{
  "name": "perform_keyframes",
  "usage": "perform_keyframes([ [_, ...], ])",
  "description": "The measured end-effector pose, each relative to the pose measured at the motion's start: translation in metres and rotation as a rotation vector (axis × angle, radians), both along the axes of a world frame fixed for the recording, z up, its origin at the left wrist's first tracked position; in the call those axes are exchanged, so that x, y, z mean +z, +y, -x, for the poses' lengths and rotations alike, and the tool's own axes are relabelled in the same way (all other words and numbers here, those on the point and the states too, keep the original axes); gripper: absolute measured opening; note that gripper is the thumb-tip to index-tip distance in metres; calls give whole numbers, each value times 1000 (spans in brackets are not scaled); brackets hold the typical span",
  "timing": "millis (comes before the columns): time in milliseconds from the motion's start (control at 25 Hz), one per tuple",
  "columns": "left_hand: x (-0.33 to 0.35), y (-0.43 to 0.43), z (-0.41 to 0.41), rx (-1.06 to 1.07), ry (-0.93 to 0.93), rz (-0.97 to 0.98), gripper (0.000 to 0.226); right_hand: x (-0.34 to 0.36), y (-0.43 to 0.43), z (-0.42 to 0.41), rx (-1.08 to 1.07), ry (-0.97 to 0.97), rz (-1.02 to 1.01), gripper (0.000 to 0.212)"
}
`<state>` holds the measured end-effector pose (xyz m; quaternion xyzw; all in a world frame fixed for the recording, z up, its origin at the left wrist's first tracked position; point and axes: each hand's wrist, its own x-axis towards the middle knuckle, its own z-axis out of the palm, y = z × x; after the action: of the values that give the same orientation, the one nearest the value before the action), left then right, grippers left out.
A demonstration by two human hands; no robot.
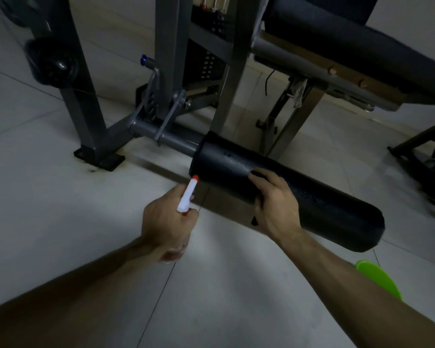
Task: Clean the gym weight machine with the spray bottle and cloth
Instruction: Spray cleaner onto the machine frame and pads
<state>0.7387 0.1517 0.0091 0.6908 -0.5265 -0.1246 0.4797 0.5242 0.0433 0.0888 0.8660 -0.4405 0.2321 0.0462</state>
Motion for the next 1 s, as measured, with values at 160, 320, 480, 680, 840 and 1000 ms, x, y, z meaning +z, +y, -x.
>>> perform_keyframes([
  [160,7,14,-1,-30,-148,-18,7,13,0,26,-101,-124,-51,54],
  [320,12,6,32,-185,-254,-84,7,25,8,61,-256,-262,-134,51],
  [480,15,-11,81,-331,-247,-110,13,25,15,115,-462,-495,-242,52],
  [680,6,-27,140,-486,-304,-59,17,37,29,196,-788,-873,-432,40],
  [840,-1,-41,193,-620,-302,-22,33,32,48,246,-911,-970,-349,38],
  [1000,-4,-54,244,-787,-329,-14,49,29,64,274,-958,-1073,-450,35],
])
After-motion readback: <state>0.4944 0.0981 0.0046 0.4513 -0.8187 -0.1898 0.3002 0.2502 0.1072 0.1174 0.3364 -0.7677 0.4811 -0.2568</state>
